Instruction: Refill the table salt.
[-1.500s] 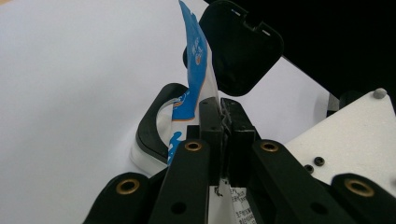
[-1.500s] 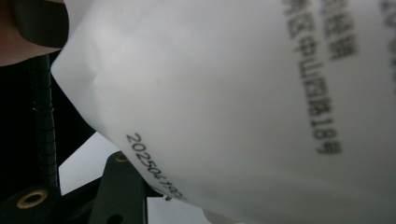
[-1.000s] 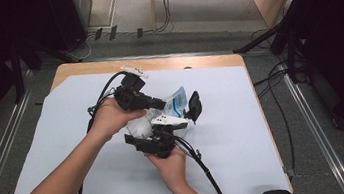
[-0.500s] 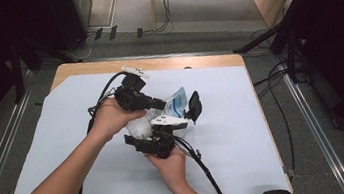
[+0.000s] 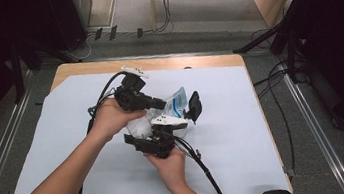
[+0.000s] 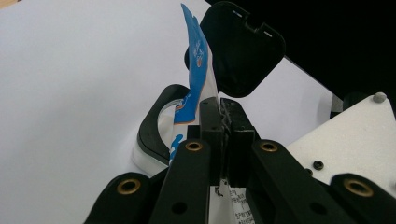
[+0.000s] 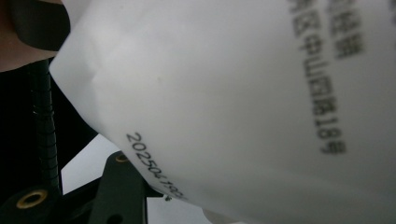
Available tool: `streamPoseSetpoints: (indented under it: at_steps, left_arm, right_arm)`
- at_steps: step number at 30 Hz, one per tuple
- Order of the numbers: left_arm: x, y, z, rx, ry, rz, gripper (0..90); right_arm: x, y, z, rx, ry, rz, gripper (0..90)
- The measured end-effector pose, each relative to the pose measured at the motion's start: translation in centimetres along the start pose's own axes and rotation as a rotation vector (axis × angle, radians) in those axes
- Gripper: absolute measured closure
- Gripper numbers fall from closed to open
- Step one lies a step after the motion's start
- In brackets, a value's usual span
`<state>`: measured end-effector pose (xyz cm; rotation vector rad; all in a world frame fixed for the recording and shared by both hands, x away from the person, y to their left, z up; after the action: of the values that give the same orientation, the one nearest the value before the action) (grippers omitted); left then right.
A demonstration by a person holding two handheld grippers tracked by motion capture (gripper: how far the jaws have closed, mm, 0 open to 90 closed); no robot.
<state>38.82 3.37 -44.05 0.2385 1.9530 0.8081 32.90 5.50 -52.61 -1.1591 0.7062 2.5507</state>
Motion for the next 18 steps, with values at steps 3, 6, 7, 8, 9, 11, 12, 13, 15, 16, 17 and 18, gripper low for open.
streamPoseSetpoints:
  at_steps: [3, 6, 7, 8, 9, 11, 12, 13, 15, 16, 17, 18]
  left_arm:
    - [-0.02, 0.04, 0.00, 0.000, -0.001, 0.001, 89.4]
    - [-0.05, 0.05, -0.02, 0.001, 0.000, -0.003, 89.4]
    - [-0.07, 0.05, -0.02, 0.001, 0.001, -0.004, 89.4]
    - [-0.05, 0.06, -0.01, 0.000, 0.000, -0.001, 89.4]
    - [-0.04, 0.04, 0.00, -0.001, 0.001, -0.001, 89.4]
    - [-0.01, 0.03, 0.00, -0.002, 0.000, 0.001, 89.4]
    - [-0.01, 0.04, 0.00, -0.002, -0.001, 0.001, 89.4]
    - [0.00, 0.05, -0.01, 0.000, -0.001, 0.001, 89.4]
    - [-0.01, 0.05, -0.01, 0.001, 0.001, -0.002, 89.4]
    - [-0.01, 0.06, -0.01, 0.001, 0.001, -0.002, 89.4]
    - [-0.01, 0.05, -0.02, 0.001, 0.003, -0.002, 89.4]
    - [-0.01, 0.04, -0.02, 0.001, 0.003, -0.002, 89.4]
  right_arm:
    - [-0.03, 0.02, 0.02, 0.001, -0.004, -0.002, 52.3]
    - [-0.07, 0.06, 0.04, -0.002, -0.008, -0.003, 52.4]
    - [-0.08, 0.07, 0.04, -0.003, -0.009, -0.003, 52.4]
    - [-0.08, 0.08, 0.04, -0.003, -0.009, -0.003, 52.5]
    - [-0.08, 0.05, 0.00, -0.003, -0.007, -0.004, 52.4]
    - [-0.07, 0.02, 0.00, -0.002, -0.008, -0.005, 52.5]
    - [-0.04, 0.02, 0.01, -0.002, -0.009, -0.004, 52.5]
    - [-0.04, 0.02, 0.01, -0.002, -0.009, -0.004, 52.5]
    - [-0.03, 0.03, 0.05, -0.003, -0.010, -0.003, 52.5]
    - [-0.04, 0.03, 0.03, -0.002, -0.008, -0.003, 52.5]
    - [-0.04, 0.03, 0.03, -0.002, -0.008, -0.004, 52.5]
    - [-0.04, 0.03, 0.02, -0.002, -0.007, -0.003, 52.5]
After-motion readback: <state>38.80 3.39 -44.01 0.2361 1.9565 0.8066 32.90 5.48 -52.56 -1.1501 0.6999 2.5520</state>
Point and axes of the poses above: each handheld gripper's, and its own axes: y roughly backward along the jaws, x roughly out of its underside, z roughly to its left, the point moved 9 cm from there along -y, roughly forward along the jaws, and after that the axes turned 4 degrees about -y, right-handed, at the moved point
